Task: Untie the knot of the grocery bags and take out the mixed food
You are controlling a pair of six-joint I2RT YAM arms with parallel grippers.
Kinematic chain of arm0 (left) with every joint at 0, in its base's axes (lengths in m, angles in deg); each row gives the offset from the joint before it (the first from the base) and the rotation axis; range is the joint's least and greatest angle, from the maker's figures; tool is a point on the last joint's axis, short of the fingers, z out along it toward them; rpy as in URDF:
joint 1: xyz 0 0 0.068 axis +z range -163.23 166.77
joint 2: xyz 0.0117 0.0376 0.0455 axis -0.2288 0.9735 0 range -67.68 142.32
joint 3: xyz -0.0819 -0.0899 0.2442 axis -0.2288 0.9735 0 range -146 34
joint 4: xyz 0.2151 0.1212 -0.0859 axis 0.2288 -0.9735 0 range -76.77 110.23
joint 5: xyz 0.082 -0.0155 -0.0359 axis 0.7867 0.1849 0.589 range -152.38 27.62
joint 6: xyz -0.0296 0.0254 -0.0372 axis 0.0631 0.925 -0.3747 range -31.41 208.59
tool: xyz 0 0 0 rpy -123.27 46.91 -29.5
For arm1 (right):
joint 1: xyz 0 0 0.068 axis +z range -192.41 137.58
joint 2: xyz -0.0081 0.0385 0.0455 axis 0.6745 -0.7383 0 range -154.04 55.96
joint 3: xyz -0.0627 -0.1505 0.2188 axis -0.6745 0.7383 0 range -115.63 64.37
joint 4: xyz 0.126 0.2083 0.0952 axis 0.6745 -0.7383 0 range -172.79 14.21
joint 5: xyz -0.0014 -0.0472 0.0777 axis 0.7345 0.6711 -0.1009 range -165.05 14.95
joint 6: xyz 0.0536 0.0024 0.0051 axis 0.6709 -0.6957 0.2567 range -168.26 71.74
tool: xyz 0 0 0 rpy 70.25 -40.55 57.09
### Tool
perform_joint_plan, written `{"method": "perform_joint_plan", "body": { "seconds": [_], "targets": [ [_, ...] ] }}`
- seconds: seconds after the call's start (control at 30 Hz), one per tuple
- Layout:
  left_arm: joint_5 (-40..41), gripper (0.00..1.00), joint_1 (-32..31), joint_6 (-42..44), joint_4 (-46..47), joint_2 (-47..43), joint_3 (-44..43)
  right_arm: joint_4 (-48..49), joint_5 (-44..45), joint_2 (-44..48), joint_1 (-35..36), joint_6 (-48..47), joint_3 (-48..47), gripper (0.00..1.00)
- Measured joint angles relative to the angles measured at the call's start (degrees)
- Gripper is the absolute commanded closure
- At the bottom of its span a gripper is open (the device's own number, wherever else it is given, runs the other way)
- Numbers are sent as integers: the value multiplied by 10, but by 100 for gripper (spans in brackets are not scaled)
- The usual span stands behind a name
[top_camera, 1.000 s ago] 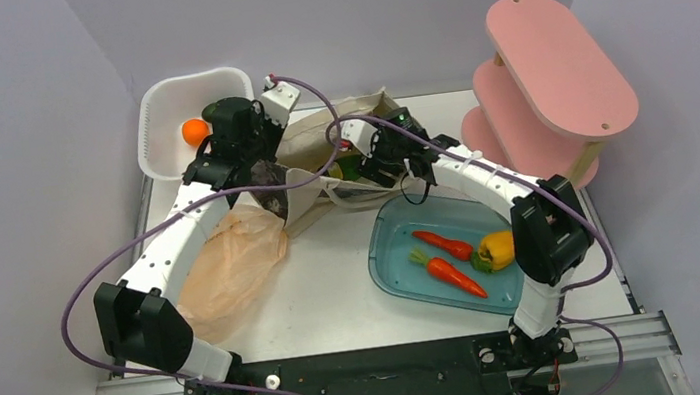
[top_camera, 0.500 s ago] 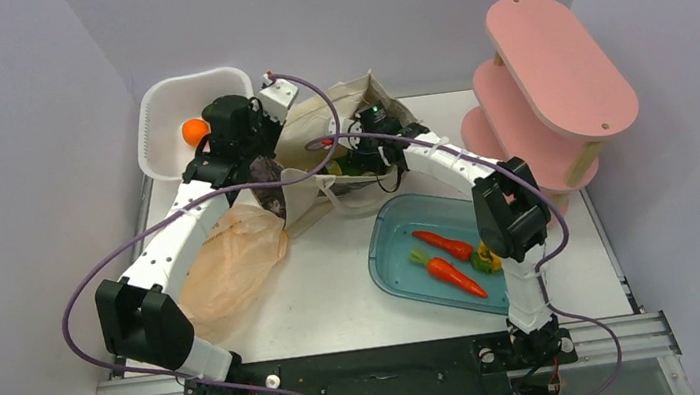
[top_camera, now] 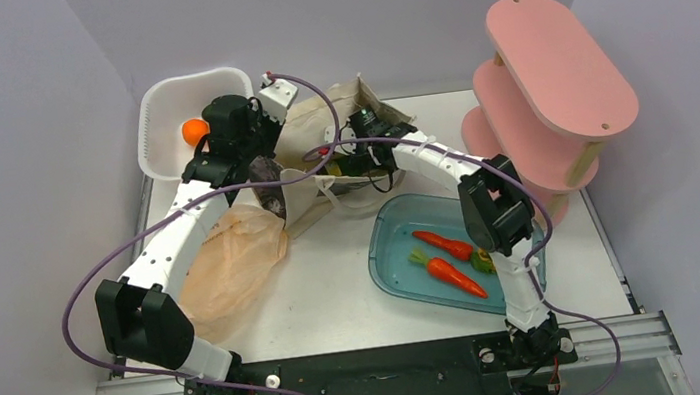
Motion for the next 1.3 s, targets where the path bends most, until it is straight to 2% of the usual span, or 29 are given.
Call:
{"method": "perform_joint_plan", "body": {
  "seconds": [0.13,0.4,0.53,0.7,0.87,1.0,1.17,1.3],
  "targets": [
    [-2,90,1,-2,1,0,0,-26,-34,15,0,19,-8,100],
    [-2,81,1,-5,27,-2,6,-99,-124,76,-3,98,-23,100],
    [-6,64,1,-4,63,-16,30,-128,-161,88,-11,149,-45,100],
    [-24,55,2,5,142,-61,84,-167,-223,88,-32,241,-85,100],
    [-95,53,5,30,207,-111,120,-186,-280,88,-69,325,-110,100],
    [-186,53,5,58,228,-134,124,-195,-322,88,-91,383,-117,100],
    [-302,53,0,117,214,-144,124,-194,-354,88,-100,437,-121,100],
    [-325,53,-17,157,191,-135,122,-187,-365,90,-99,469,-121,100]
  ]
}}
